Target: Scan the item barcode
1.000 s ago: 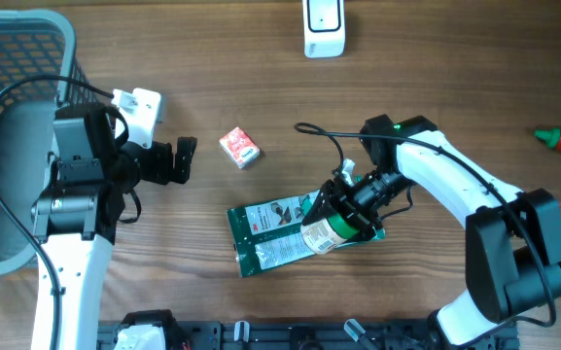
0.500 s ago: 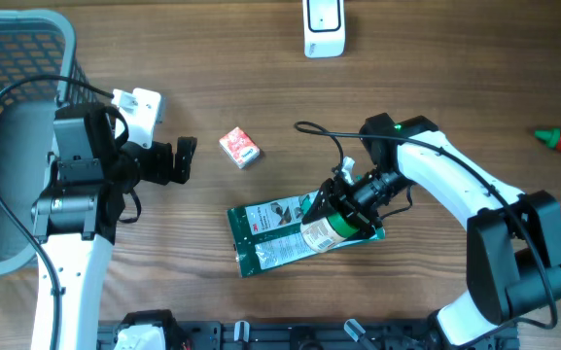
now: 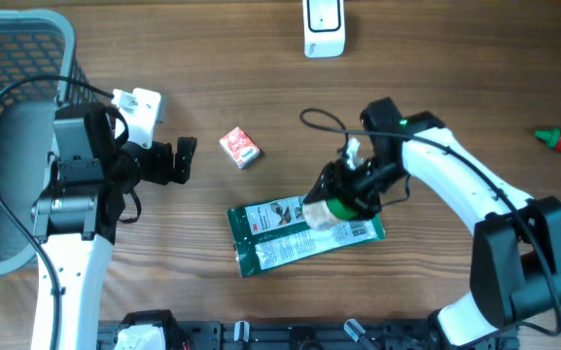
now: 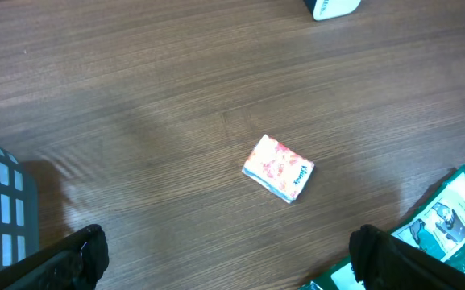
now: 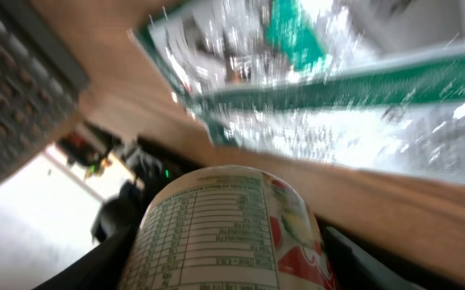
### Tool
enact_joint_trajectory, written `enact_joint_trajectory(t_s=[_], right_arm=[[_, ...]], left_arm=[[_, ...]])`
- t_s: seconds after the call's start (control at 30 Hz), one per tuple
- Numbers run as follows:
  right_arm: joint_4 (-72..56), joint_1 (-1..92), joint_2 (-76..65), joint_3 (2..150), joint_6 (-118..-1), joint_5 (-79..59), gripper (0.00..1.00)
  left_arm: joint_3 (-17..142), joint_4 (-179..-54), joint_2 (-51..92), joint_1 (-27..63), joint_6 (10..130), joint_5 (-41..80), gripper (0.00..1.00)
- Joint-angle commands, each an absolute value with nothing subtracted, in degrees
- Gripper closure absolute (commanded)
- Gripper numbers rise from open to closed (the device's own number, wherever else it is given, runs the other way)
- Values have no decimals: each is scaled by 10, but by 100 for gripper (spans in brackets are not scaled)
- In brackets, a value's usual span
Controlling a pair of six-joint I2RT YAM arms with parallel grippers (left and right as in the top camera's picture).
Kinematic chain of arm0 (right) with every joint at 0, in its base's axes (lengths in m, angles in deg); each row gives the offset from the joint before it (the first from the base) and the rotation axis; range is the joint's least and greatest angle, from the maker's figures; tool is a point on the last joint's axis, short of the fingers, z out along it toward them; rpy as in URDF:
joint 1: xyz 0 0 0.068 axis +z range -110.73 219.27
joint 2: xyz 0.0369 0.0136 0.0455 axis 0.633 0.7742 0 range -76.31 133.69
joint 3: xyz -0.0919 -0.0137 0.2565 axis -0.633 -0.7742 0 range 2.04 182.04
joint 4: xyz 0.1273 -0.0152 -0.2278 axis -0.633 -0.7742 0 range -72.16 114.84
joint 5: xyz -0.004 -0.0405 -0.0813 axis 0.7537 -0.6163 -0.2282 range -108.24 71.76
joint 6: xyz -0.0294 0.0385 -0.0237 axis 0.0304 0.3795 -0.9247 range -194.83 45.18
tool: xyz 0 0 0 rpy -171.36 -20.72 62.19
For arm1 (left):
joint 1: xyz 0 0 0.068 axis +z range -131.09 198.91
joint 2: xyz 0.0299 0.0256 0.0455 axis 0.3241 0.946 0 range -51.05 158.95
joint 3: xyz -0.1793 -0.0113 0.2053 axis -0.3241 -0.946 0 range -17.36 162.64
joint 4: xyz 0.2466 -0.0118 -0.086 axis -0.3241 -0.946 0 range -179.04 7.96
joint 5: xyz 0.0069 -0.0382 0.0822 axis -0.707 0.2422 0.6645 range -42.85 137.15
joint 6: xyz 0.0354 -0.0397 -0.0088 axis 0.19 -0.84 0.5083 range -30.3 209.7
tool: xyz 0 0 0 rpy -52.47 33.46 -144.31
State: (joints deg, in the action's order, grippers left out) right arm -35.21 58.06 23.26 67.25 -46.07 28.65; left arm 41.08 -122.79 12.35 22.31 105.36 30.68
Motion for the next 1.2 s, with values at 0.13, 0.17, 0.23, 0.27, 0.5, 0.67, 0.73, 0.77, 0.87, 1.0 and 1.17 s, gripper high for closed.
enact_joint_trajectory(t_s=[0.13,0.17,0.23,0.27,0.5,0.67,0.73,0.77,0.87,1.0,1.17], right_arm=[[-341,557,172,811,-365,50,64],[-335,557,163,821,-353,16,64],[-317,557,146,830,-323,-59,64],[-308,557,138,831,-307,-96,64],[-265,504,135,830,-281,-179,59],[-227,417,143,830,-278,-183,59],[-216,377,151,830,-266,-183,59],[-211,357,157,830,-262,-183,59],[-209,318,182,830,-238,-182,65],[-206,317,207,830,-216,-188,67],[-206,332,210,830,-191,-219,66]], left_arm=[[407,-1227,125,226,1048,296,0],[407,-1227,125,226,1049,296,0],[407,-1227,125,226,1048,296,0],[407,-1227,125,226,1049,296,0],[407,-1227,125,226,1049,296,0],[407,-1227,125,226,1048,296,0],[407,-1227,125,226,1048,296,0],[407,-1227,125,226,1049,296,0],[407,-1227,125,226,1049,296,0],[407,-1227,125,226,1048,296,0],[407,-1227,125,226,1048,296,0]])
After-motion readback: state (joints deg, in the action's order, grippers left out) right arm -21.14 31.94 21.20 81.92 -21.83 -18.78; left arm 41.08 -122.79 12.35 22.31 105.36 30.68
